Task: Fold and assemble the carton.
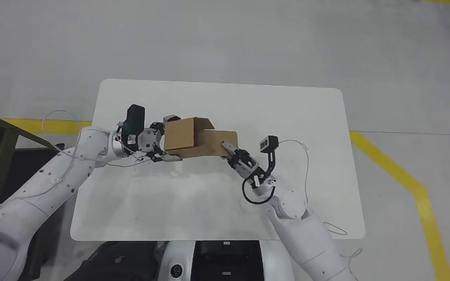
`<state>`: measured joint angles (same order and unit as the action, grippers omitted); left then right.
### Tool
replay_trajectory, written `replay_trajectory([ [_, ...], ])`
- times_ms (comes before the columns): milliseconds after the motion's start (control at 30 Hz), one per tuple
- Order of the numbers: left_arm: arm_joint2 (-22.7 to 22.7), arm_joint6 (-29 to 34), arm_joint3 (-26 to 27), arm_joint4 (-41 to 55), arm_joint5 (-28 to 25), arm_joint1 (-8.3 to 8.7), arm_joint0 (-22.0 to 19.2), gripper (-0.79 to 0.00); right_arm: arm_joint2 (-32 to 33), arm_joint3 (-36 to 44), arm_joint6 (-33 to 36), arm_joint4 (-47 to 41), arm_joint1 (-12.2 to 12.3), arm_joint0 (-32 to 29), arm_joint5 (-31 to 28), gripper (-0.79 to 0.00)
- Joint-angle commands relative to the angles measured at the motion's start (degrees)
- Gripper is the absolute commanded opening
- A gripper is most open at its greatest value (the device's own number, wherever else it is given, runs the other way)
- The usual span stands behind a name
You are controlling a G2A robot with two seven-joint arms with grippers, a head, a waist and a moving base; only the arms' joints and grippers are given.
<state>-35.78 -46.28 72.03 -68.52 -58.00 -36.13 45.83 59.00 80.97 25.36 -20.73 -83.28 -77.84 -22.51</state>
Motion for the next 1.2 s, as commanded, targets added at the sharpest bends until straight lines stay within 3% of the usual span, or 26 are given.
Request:
replay_trajectory([
  [0, 0.8, 0.0, -0.1, 0.5, 0.0, 0.19, -0.5, -0.12, -0.3, -0.3, -0.6, 0.4, -0.1, 0.2, -0.1, -0.785],
  [200, 2.3, 0.0, -0.1, 1.4, 0.0, 0.75, -1.4, -0.283, -0.8, -0.6, -1.9, 1.3, -0.2, 0.4, -1.0, -0.785],
  [433, 3.6, 0.0, 0.0, 2.0, 0.0, 1.32, -2.2, -0.231, -1.0, -0.6, -2.7, 1.8, -0.2, 0.3, -1.0, -0.785],
  [600, 4.2, 0.0, -0.1, 2.4, 0.0, 1.64, -2.5, -0.256, -1.1, -0.3, -2.9, 2.0, -0.2, 0.2, -1.2, -0.785],
  [667, 4.3, 0.0, -0.1, 2.6, 0.0, 1.75, -2.6, -0.283, -1.0, -0.2, -2.8, 2.0, -0.2, 0.2, -1.2, -0.714],
  [700, 4.4, 0.0, -0.2, 2.7, 0.0, 1.79, -2.7, -0.308, -1.0, -0.1, -2.8, 2.1, -0.2, 0.1, -1.2, -0.64],
  [767, 4.6, 0.0, -0.4, 2.7, 0.0, 1.86, -2.7, -0.32, -0.9, 0.0, -2.8, 2.1, -0.1, 0.1, -1.1, -0.419],
  [800, 4.7, 0.0, -0.5, 2.8, 0.0, 1.87, -2.8, -0.32, -0.9, 0.1, -2.8, 2.2, -0.1, 0.1, -1.0, -0.379],
  [867, 4.9, 0.0, -0.8, 2.8, 0.0, 1.89, -2.8, -0.326, -0.5, 0.3, -2.7, 2.2, 0.0, 0.0, -1.0, -0.099],
  [900, 4.9, 0.0, -1.0, 2.9, 0.0, 1.89, -2.9, -0.323, -0.2, 0.5, -2.7, 2.3, 0.0, -0.1, -1.0, -0.052],
  [967, 5.1, 0.0, -1.4, 2.9, 0.0, 1.92, -2.9, -0.323, 0.6, 1.2, -2.8, 2.4, 0.2, -0.5, -1.3, 0.0],
  [1167, 4.8, 0.0, -2.6, 2.6, 0.0, 2.07, -2.8, -0.332, 4.5, 6.4, -0.8, 3.2, 1.3, -2.9, -2.9, 0.0],
])
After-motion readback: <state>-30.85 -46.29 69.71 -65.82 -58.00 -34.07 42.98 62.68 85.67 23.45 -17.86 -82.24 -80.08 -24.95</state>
